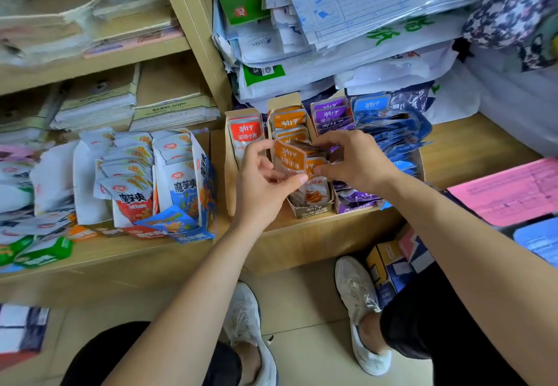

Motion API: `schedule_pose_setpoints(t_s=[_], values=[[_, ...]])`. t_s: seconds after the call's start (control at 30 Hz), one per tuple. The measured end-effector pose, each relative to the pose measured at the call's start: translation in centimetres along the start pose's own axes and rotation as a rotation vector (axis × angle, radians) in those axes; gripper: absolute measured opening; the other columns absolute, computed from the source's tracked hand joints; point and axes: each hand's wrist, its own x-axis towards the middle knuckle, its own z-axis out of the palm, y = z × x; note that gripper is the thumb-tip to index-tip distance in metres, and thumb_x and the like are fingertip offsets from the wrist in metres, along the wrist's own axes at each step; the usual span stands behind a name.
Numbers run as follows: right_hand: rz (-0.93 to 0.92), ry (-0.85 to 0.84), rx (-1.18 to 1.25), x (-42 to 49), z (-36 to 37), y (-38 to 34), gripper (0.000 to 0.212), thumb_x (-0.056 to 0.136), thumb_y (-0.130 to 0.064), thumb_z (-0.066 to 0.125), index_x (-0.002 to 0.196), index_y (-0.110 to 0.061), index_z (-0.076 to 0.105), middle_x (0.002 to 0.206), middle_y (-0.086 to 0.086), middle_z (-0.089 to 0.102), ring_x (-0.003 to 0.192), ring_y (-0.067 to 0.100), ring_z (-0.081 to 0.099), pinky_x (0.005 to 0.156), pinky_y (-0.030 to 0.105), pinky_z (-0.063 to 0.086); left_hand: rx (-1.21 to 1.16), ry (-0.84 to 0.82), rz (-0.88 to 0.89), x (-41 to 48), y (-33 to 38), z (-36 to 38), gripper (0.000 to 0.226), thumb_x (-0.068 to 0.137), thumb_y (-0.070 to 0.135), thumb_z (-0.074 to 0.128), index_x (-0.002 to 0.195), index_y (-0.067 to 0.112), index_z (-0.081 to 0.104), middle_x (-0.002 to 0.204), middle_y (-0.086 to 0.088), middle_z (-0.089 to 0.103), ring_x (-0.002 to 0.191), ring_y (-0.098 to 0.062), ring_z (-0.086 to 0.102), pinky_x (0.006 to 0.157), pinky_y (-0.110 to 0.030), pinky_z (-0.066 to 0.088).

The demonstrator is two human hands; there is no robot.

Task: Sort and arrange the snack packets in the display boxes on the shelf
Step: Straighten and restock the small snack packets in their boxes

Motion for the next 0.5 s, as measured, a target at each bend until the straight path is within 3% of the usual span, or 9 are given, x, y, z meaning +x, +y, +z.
schedule_pose_setpoints(t_s=[0.07,0.23,0.33,0.43,0.5], values=[[-0.004,-0.009,-0.001,0.0,0.0,0.0,0.053,0.078,-0.021,0.084,0.128,-0.022,0.065,0.113,-0.006,0.069,0.098,0.01,0.064,0.089,0.025,0.053,0.046,0.006,0.039,0.4,0.0,0.1,0.063,0.068,0.026,0.093,0.115,0.022,0.051,0.108,0.005,0.06,0.079,-0.002,0.068,0.065,-0.017,0.056],[-0.016,-0.041,-0.007,0.0,-0.4,0.1,0.055,0.078,-0.017,0.084,0.128,-0.023,0.064,0.117,-0.007,0.069,0.102,0.008,0.064,0.093,0.029,0.054,-0.047,0.032,0.036,1.2,-0.4,-0.5,0.045,0.078,0.019,0.086,0.099,0.011,0.048,0.089,-0.001,0.072,0.078,-0.013,0.074,0.066,-0.041,0.063],[-0.019,-0.067,0.013,-0.1,-0.7,0.0,0.059,0.08,-0.012,0.082,0.133,-0.02,0.061,0.121,-0.005,0.067,0.104,0.009,0.064,0.093,0.03,0.055,-0.05,0.023,0.039,0.5,-1.4,-0.1,0.03,0.087,0.021,0.078,0.096,0.014,0.051,0.095,-0.004,0.076,0.083,-0.016,0.076,0.067,-0.048,0.063],[-0.021,-0.115,0.067,-0.4,-0.9,-0.2,0.068,0.079,-0.009,0.081,0.141,-0.019,0.054,0.127,-0.006,0.062,0.107,0.008,0.061,0.091,0.022,0.052,0.073,0.039,0.082,-0.9,-2.2,1.3,0.027,0.085,0.025,0.08,0.089,0.021,0.054,0.117,-0.004,0.073,0.091,-0.011,0.074,0.067,-0.04,0.063],[-0.021,-0.137,0.051,-0.6,-0.9,-0.3,0.07,0.08,-0.008,0.08,0.142,-0.022,0.051,0.125,-0.012,0.058,0.103,0.002,0.059,0.083,0.009,0.047,0.192,0.072,0.125,-1.3,-2.4,1.9,0.028,0.082,0.028,0.083,0.087,0.019,0.057,0.122,0.003,0.07,0.083,-0.007,0.072,0.065,-0.029,0.06]])
